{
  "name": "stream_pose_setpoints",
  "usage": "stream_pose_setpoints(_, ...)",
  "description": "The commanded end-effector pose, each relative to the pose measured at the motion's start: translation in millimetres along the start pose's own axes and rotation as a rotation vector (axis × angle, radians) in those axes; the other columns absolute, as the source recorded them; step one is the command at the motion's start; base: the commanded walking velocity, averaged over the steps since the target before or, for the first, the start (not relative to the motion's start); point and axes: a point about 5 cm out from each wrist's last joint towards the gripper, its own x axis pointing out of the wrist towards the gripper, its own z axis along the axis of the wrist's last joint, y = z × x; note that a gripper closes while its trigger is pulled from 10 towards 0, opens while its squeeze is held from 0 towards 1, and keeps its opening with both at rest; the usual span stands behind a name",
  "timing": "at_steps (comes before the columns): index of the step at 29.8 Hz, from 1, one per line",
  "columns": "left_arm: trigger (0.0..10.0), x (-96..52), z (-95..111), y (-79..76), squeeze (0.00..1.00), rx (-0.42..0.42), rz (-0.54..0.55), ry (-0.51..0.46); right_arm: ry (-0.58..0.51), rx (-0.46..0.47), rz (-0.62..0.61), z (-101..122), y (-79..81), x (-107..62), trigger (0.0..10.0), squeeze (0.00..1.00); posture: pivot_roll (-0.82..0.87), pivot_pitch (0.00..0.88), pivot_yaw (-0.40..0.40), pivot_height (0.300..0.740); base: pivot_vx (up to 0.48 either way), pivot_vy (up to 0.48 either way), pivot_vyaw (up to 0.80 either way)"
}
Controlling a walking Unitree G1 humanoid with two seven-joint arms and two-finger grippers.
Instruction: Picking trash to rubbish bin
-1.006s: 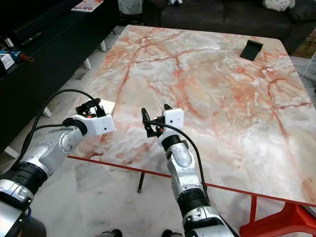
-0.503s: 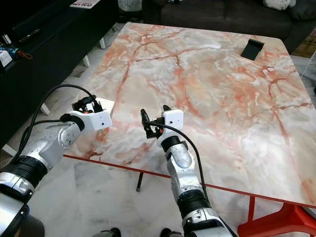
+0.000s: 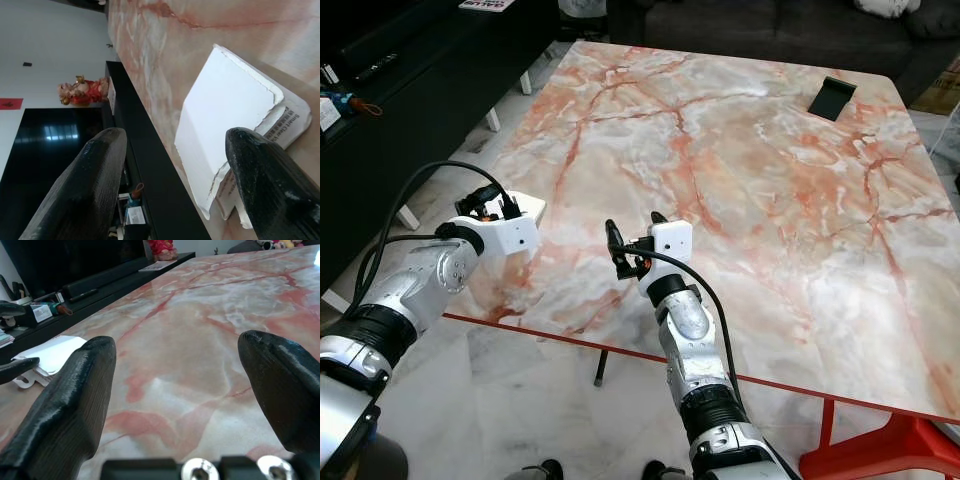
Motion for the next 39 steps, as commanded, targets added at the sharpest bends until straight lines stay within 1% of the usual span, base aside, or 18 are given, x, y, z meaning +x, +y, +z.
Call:
stream_pose_setpoints(1,3.9,1.2,2,-1.3,0.0,0.012,-0.008,-0.002,0.007,0.005,-0.001,-2,0.8,-2.0,10.0,0.0,0.11,0.179,-0.041,0.74,0.0,0.0,0.0)
stream_pose_setpoints(5,4.1,1.8,3,-1.9,0.0,0.006,-0.004,-0.006,0.007,0.006,-0.002,-2,0.9,-2.1,10.0,0.0,0.11,0.18,-0.041,0.74,0.0,0.0,0.0)
stream_pose_setpoints(6,4.2,1.9,3,-2.0,0.0,0.007,-0.003,-0.006,0.008,0.006,-0.002,-2,0.9,-2.2,10.0,0.0,0.11,0.179,-0.041,0.74,0.0,0.0,0.0)
stream_pose_setpoints(7,4.9,2.1,3,-1.8,0.0,0.009,-0.001,-0.004,0.008,0.006,-0.002,-2,0.8,-2.3,10.0,0.0,0.11,0.18,-0.042,0.74,0.0,0.0,0.0)
stream_pose_setpoints(9,5.3,2.4,3,-1.0,0.0,0.017,0.014,0.002,0.01,0.006,-0.002,-2,0.9,-2.7,10.0,0.0,0.11,0.179,-0.041,0.74,0.0,0.0,0.0)
stream_pose_setpoints(11,5.3,2.5,3,-0.8,0.0,0.019,0.017,0.004,0.01,0.007,-0.002,-2,0.9,-2.7,10.0,0.0,0.11,0.179,-0.041,0.74,0.0,0.0,0.0)
stream_pose_setpoints(12,8.1,3.0,3,-0.6,0.0,0.025,0.017,0.016,0.01,0.007,-0.002,-2,1.0,-2.6,10.0,0.0,0.11,0.18,-0.042,0.74,0.0,0.0,0.0)
stream_pose_setpoints(13,8.1,3.2,3,-0.7,0.0,0.028,0.016,0.022,0.01,0.007,-0.002,-2,1.0,-2.6,10.0,0.0,0.11,0.179,-0.042,0.74,0.0,0.0,0.0)
stream_pose_setpoints(15,8.5,3.4,2,-1.2,0.0,0.031,0.016,0.027,0.01,0.007,-0.003,-2,1.0,-2.5,10.0,0.0,0.11,0.18,-0.041,0.74,0.0,0.0,0.0)
stream_pose_setpoints(16,10.0,3.5,1,-1.4,0.0,0.034,0.017,0.031,0.01,0.007,-0.003,-2,1.0,-2.5,10.0,0.0,0.11,0.18,-0.042,0.74,0.0,0.0,0.0)
stream_pose_setpoints(23,10.0,4.2,-1,1.6,0.0,0.039,0.031,0.049,0.01,0.009,-0.002,-2,1.5,-2.9,10.0,0.0,0.11,0.182,-0.041,0.74,0.0,0.0,0.0)
stream_pose_setpoints(26,10.0,4.3,0,1.4,0.0,0.015,0.023,0.039,0.01,0.011,-0.003,-3,1.7,-3.0,10.0,0.0,0.11,0.182,-0.04,0.74,0.0,0.0,0.0)
stream_pose_setpoints(28,10.0,4.4,10,2.8,0.0,-0.006,0.03,-0.028,0.008,0.011,-0.007,-2,1.1,-3.4,10.0,0.0,0.1,0.182,-0.039,0.74,0.0,0.0,0.0)
stream_pose_setpoints(33,10.0,2.7,24,7.0,0.0,-0.016,0.046,-0.097,0.01,0.01,-0.009,-3,0.2,-4.0,10.0,0.0,0.11,0.182,-0.042,0.74,0.0,0.0,0.0)
stream_pose_setpoints(34,10.0,1.9,25,6.2,0.29,-0.024,0.039,-0.108,0.011,0.01,-0.009,-3,0.2,-3.8,10.0,0.0,0.11,0.182,-0.042,0.74,0.0,0.0,0.0)
stream_pose_setpoints(35,10.0,1.4,26,5.6,0.29,-0.03,0.034,-0.114,0.011,0.009,-0.008,-3,0.3,-3.7,10.0,0.0,0.11,0.182,-0.042,0.74,0.0,0.0,0.0)
stream_pose_setpoints(36,10.0,0.0,27,3.3,1.0,-0.037,0.021,-0.125,0.011,0.01,-0.008,-3,0.5,-3.5,10.0,0.0,0.11,0.182,-0.043,0.74,0.0,0.0,0.0)
stream_pose_setpoints(39,10.0,-1.7,29,0.3,1.0,-0.043,0.005,-0.14,0.01,0.012,-0.007,-3,0.9,-3.2,10.0,0.0,0.11,0.182,-0.043,0.74,0.0,0.0,0.0)
